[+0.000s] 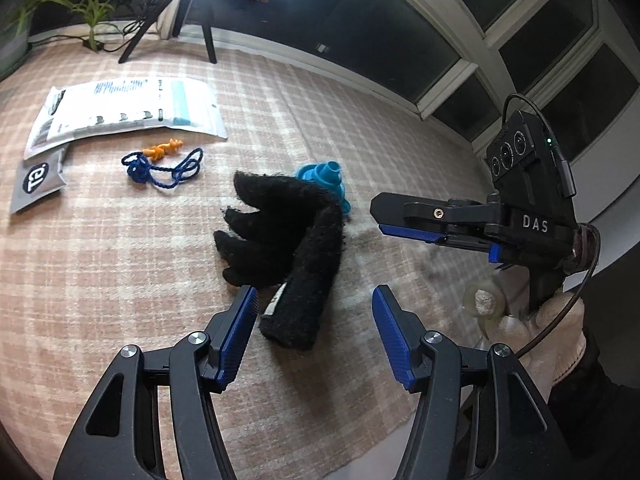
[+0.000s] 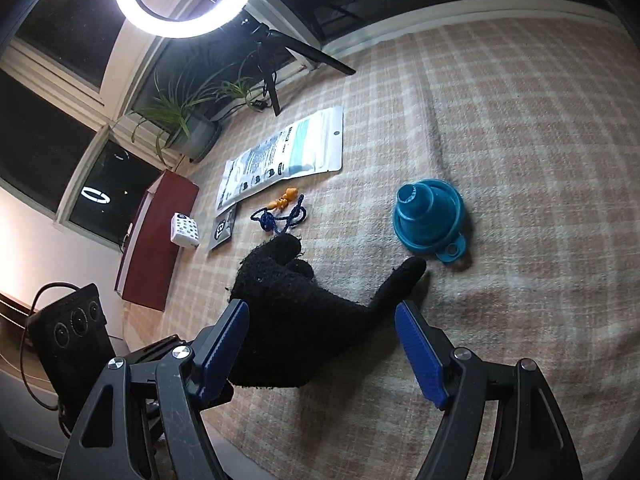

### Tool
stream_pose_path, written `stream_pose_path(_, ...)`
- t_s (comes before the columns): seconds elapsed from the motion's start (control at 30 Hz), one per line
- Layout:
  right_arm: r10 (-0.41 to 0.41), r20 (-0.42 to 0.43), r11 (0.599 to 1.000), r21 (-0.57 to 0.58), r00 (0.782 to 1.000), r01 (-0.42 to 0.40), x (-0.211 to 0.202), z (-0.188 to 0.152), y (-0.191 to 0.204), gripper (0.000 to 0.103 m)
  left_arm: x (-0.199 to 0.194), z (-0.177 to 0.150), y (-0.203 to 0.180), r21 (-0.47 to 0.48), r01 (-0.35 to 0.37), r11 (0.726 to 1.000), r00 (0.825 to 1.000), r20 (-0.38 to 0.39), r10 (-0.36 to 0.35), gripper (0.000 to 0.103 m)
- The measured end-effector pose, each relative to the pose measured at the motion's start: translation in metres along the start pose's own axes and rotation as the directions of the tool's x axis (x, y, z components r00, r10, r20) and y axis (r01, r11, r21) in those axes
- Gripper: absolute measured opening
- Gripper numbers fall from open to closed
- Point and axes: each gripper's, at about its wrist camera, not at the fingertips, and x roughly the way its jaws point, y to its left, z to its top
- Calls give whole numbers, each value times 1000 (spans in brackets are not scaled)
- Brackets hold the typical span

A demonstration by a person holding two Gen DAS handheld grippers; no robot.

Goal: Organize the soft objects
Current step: 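Lower both tools onto the black fuzzy glove and close them on it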

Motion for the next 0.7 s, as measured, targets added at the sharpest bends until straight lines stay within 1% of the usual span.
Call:
stream_pose_path(0.17, 29, -25, 1000, 11, 999, -29, 8, 2, -2, 72, 7, -2, 5, -14, 1, 1000, 1000, -10, -1, 59)
stream_pose_path(0.37, 42, -57, 999, 23, 997, -41, 20, 2, -4, 72, 16, -3, 1, 0, 9, 1000, 1000, -29, -9, 59)
stream_pose_path(0.57, 75, -65, 996, 60, 995, -72, 26, 5, -11, 72, 24, -2, -1, 1, 5, 1000, 999, -37, -5, 59)
stream_pose_path(0.7, 85, -74, 995, 63, 994, -80, 30, 6, -11, 72, 29, -1, -1, 1, 3, 1000, 999, -42, -3, 59)
